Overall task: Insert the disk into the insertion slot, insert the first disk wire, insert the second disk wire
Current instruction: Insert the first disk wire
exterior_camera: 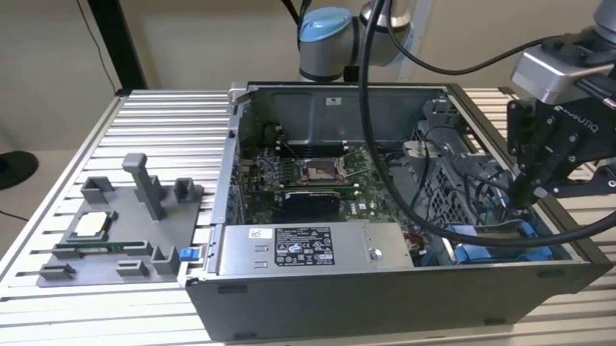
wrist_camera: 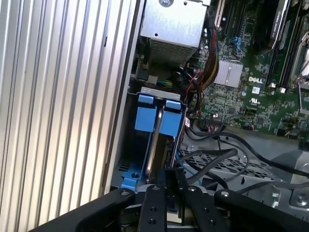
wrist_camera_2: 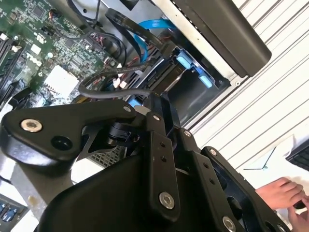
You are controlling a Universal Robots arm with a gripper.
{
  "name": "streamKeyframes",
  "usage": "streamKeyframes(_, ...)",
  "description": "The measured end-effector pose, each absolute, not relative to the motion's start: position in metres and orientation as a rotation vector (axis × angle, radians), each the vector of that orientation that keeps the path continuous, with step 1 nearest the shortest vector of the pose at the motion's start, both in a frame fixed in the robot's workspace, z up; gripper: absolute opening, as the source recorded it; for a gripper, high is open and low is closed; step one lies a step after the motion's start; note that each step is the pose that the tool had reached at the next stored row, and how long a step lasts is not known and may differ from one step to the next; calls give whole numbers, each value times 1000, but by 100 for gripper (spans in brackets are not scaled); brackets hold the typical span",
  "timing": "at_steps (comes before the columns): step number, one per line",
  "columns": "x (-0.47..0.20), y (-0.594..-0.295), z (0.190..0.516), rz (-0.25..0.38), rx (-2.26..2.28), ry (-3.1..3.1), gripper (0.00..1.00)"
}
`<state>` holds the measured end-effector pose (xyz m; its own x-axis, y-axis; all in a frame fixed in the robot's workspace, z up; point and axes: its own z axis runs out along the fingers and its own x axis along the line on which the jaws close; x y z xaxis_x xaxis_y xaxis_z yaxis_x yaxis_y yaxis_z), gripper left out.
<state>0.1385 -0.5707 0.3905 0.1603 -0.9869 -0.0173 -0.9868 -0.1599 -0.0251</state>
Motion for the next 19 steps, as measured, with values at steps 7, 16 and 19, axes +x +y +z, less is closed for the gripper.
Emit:
streamKeyframes(7, 138, -574, 388, -6, -2313, 2081, 0)
streamKeyframes(16, 138, -575, 383, -6, -2209, 2190, 0)
streamKeyframes(19, 138, -575, 382, -3, -2174, 2228, 0)
